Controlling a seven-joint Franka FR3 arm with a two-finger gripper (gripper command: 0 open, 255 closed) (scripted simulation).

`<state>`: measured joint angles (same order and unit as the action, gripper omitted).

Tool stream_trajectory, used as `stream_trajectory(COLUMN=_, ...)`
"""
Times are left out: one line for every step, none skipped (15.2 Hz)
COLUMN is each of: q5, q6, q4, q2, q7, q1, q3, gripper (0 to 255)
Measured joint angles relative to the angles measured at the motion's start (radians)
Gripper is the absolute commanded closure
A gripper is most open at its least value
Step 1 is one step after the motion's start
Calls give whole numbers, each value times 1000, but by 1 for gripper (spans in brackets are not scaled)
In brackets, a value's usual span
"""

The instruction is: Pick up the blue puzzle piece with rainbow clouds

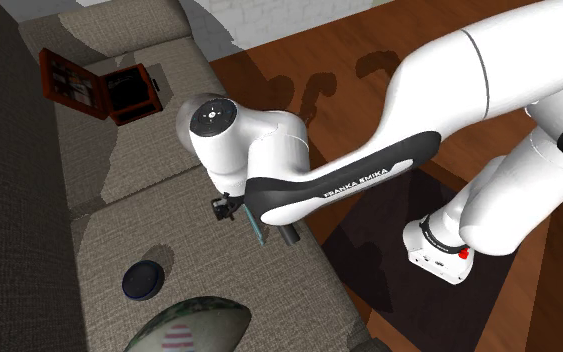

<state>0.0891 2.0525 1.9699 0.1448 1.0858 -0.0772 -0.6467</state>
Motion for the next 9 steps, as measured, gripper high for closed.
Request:
stream_trajectory(q5=7, q6=16, q4=8, q2=10, q7=3, q1=-1, q3=2, gripper=0)
stream_trajectory(q5=13, q6=24, q4=10, q2=18, q7=8, q1=-3, q3=2, gripper=0)
stream_trajectory(q5=14, q6=28, q4=13, q2=19, q7=9, q1=-3, q3=2, gripper=255)
stream_trajectory(q5=14, q6=30, q4=14, q2=19, q7=10, q1=-4, q3=2, gripper=255)
stream_trajectory(q5=15, q6=31, q4=15, q2=20, q7=10, q1=-4, q3=2, gripper=255)
stream_trajectory(q5=15, q6=31, q4=15, q2=20, q7=11, q1=-4, q3=2, gripper=255)
stream_trajectory(q5=15, q6=31, q4=15, q2=20, q7=11, q1=-4, q3=2, gripper=255)
stream_trajectory(q5=15, q6=32, q4=15, q2=20, q7=11, q1=-5, q3=2, gripper=255)
stream_trajectory(q5=15, q6=32, q4=15, q2=20, q7=11, q1=-5, q3=2, gripper=255)
